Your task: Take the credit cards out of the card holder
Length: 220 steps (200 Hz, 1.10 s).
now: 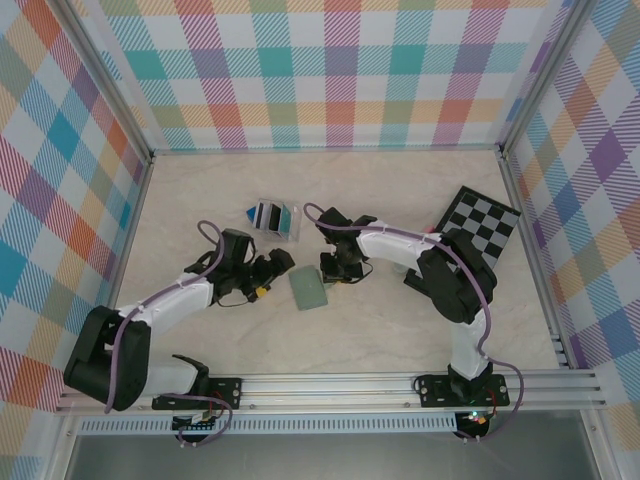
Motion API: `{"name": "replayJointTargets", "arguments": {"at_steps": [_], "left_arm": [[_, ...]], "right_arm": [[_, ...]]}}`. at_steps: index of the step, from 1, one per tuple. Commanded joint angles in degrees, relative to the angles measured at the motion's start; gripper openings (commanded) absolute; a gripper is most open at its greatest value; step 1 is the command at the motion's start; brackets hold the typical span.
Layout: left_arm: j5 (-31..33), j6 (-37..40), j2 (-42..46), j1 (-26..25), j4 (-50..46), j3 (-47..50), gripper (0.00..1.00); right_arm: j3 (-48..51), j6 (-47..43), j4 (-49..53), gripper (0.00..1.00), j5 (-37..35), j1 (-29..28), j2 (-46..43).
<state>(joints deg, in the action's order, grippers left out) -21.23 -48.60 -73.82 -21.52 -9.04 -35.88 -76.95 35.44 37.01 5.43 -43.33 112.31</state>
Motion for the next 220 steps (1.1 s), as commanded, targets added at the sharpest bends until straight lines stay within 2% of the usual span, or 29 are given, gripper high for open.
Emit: {"name": "replayJointTargets", "arguments": {"at_steps": [1,25,61,94,127,165,195,220], "left_arm": [[3.19,2.28,1.55,1.13,-8.92,-1.67,1.0],[2.22,0.13,2.27,1.22,-8.68,-0.56,1.0],[2.21,-5.35,6.1,1.21,-7.99,3.92,1.0],[3.68,-6.24,9.79,1.22,-14.17,2.98,1.0],[6.98,-6.59,12.77,1.3,-19.43,1.45,1.0],[5.92,-7.31,15.94,1.35,-21.44,1.86,1.0],[3.02,-5.21,18.07,1.31,-22.92,1.86,1.0],[0.78,-3.39,19.66,1.3,-23.13,1.91,1.0]], "right_arm": [[-0.66,-1.39,0.0,0.11,-0.14,-0.09,-0.35],[-1.24,-3.38,1.42,0.04,-2.31,-0.71,-2.4],[-1.54,-6.47,2.95,0.04,-4.17,-4.04,-8.29],[-0.86,-5.66,-0.58,0.05,2.08,-6.42,-13.17],[-0.22,-3.61,-5.42,0.05,8.0,-7.18,-12.78],[-0.9,-1.47,-1.55,0.05,0.69,-7.66,-10.7],[2.91,0.35,0.3,0.05,-5.01,-7.16,-12.19],[6.36,1.16,1.08,0.05,-6.79,-5.87,-14.49]]}}
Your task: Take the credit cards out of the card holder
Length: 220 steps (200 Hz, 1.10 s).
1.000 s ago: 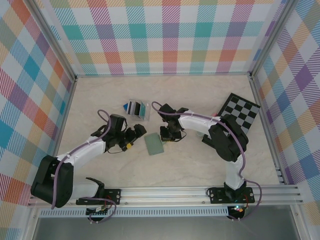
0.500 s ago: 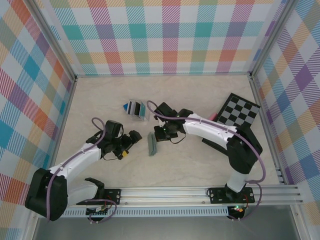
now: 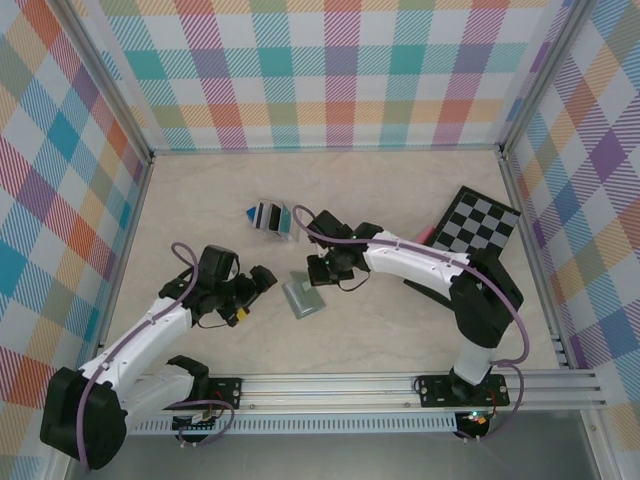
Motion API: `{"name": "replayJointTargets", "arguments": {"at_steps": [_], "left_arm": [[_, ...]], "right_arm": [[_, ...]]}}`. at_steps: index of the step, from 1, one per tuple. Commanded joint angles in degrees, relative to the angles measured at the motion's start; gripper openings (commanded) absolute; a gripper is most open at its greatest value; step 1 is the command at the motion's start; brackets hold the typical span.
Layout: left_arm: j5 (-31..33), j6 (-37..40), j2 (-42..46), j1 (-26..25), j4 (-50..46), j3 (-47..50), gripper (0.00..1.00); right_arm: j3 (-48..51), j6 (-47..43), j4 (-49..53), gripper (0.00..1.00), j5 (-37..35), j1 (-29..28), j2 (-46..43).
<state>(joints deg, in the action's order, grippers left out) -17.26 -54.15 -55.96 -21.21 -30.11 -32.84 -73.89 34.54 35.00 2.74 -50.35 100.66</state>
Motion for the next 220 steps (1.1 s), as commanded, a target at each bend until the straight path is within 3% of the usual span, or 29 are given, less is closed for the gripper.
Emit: {"name": "replayJointTargets", "arguments": {"at_steps": [1,50,91,135,181,220], "left_arm": [[-3.3,2.23,1.9,0.95,-2.02,-1.11,1.0],[-8.39,3.06,0.11,-0.29,5.35,0.06,1.0],[-11.23,3.35,-4.64,-2.44,9.15,-1.52,0.9],[-15.31,3.53,-9.66,-4.58,15.66,-1.69,0.72],[-16.41,3.32,-14.48,-6.1,21.14,-2.93,0.7],[-14.5,3.26,-19.7,-6.87,23.41,-4.87,0.62]], "right_arm": [[3.4,2.04,3.12,0.05,-4.17,1.18,-2.93],[8.3,1.83,6.45,0.05,-6.83,2.08,-5.92],[11.31,2.86,5.96,0.05,-7.01,3.39,-6.84],[9.17,3.41,6.68,0.05,-8.12,4.03,-2.52],[4.23,1.82,8.06,0.04,-7.98,4.55,2.83],[0.6,0.24,7.37,0.04,-4.82,4.67,5.78]]}}
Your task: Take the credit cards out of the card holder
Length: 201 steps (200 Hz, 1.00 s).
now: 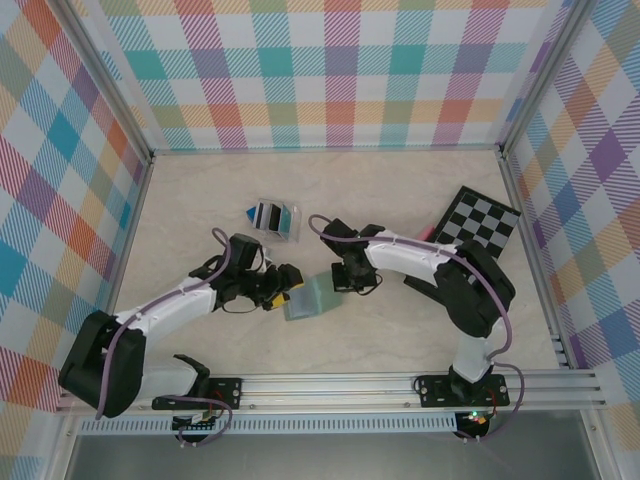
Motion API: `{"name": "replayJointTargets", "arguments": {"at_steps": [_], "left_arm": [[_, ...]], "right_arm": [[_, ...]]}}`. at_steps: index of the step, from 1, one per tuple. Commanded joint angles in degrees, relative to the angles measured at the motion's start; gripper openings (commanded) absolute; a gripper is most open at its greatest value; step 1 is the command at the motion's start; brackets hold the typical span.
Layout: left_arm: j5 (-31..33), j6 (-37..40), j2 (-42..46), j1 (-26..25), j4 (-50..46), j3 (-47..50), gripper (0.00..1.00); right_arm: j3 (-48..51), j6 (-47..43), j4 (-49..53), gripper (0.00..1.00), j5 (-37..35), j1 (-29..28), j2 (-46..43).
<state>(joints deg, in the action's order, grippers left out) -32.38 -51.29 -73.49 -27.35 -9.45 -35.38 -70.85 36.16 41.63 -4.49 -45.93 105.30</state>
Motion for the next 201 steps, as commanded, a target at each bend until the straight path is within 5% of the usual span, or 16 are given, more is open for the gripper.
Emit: {"name": "replayJointTargets", "arguments": {"at_steps": [1,78,136,201], "left_arm": [[0.77,0.4,-2.26,-0.79,2.76,-2.42,0.62],[1.04,-2.02,-10.02,-2.65,11.24,-4.74,0.47],[4.55,-3.86,-14.64,-4.35,13.9,-6.57,0.46],[7.38,-5.75,-19.0,-4.62,16.39,-7.07,0.39]], "right_arm": [[-2.49,-1.37,0.65,0.04,2.53,0.24,1.19],[-0.55,1.45,-5.02,0.04,11.39,1.05,3.33],[4.39,4.5,-13.31,0.06,16.91,4.57,0.57],[10.0,5.18,-15.61,0.33,12.95,5.24,-9.02]]}}
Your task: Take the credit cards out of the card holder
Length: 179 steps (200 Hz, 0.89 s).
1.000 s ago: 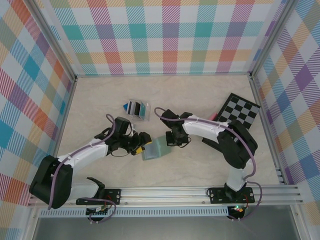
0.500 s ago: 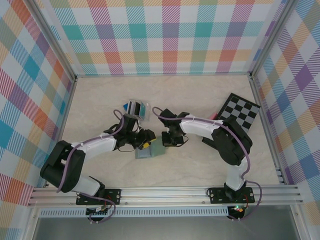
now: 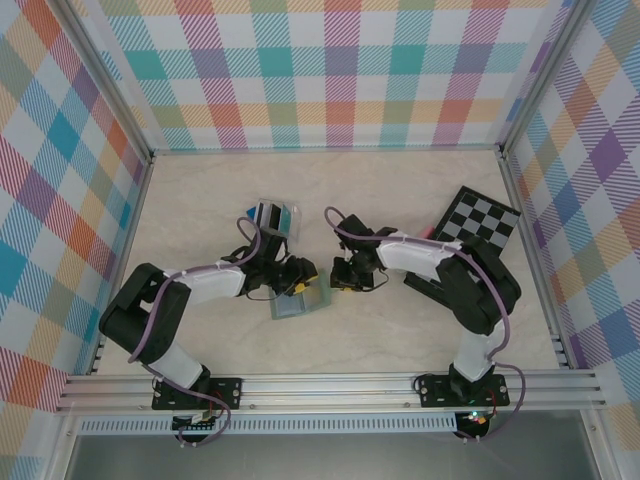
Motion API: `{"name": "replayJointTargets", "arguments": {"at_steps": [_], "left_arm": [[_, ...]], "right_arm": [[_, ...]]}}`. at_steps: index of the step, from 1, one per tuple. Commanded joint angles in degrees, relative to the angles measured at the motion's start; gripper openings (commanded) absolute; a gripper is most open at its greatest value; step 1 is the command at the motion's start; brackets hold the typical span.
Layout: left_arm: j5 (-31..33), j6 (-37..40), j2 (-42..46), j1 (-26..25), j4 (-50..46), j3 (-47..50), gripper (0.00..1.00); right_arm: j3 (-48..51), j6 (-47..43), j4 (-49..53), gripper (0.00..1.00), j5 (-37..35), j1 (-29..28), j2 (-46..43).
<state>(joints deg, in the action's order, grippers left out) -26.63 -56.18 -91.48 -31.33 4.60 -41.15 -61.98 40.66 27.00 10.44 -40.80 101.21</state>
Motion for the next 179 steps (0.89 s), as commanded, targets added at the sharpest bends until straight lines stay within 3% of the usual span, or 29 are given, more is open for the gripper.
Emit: {"name": "replayJointTargets", "arguments": {"at_steps": [1,25,49,91,118,152,179], "left_arm": [[1.65,-0.81,-1.08,-0.65,2.38,-1.35,0.39],[2.28,-0.86,-2.13,-1.18,2.37,-1.46,0.39],[2.89,-0.95,-2.82,-1.45,1.7,-1.82,0.37],[4.74,-1.89,-2.56,-1.71,0.69,-1.14,0.29],[5.18,-1.99,-1.72,-1.8,-0.71,-1.07,0.25],[5.55,-1.33,1.23,-1.74,-4.98,-2.47,0.24],[7.4,1.69,5.91,-0.4,-14.88,-5.11,0.31]], "right_arm": [[1.19,0.71,-0.94,0.33,-2.07,0.1,-5.13],[2.51,0.42,-0.81,0.37,-3.59,0.05,-9.22],[3.7,-2.16,-4.04,0.36,0.82,-0.2,-11.01],[2.3,-3.02,-7.88,0.18,11.02,-1.95,-4.61],[2.3,-1.45,-10.88,0.15,13.73,-2.62,-1.09],[0.39,-1.49,-8.42,0.14,11.33,-2.62,2.45],[-0.16,-2.64,-6.97,0.15,9.62,-2.62,3.98]]}}
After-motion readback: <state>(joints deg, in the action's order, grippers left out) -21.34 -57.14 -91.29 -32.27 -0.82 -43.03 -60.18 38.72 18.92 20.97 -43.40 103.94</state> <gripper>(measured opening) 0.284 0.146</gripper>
